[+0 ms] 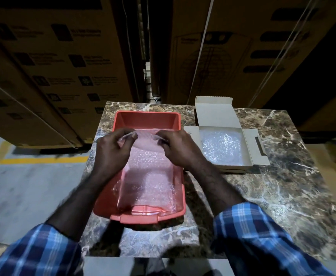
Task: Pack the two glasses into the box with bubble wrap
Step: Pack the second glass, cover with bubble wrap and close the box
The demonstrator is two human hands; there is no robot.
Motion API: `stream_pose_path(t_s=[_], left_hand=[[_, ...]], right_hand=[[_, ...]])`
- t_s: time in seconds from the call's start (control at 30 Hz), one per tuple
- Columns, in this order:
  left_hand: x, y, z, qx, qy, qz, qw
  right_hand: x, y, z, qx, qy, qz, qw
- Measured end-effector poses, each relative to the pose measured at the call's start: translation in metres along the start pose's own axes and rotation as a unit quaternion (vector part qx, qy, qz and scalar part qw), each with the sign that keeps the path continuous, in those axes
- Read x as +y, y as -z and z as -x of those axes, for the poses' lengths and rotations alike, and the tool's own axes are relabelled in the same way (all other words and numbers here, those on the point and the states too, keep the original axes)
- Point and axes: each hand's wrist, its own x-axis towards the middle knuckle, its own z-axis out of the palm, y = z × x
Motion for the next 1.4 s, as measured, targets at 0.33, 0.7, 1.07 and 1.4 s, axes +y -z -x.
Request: stream_pose_path(t_s=[0.33, 0.7, 1.07, 1.4], left_hand=[[0.074, -0.021, -0.017, 0.006, -0.116, 0.048, 0.992], [0.188, -0.137, 0.009, -0.072, -0.156, 0.111, 0.979], [0.184, -0.259, 0.129, -0.259, -0.121, 0.158, 0.945], [0.129, -0.282, 0.220, -0.422, 0.001, 0.035, 0.906]], right_hand=[[0.021, 0.107, 0.030, 0.187, 0.024, -0.058, 0.980], [0.118, 0.221, 0.133, 0.278, -0.044, -0.142, 0.949], [0.208, 0.245, 0.255, -0.108, -0.249, -0.072, 0.960], [0.268, 0.132, 0.317, -0.253, -0.208, -0.118, 0.938]])
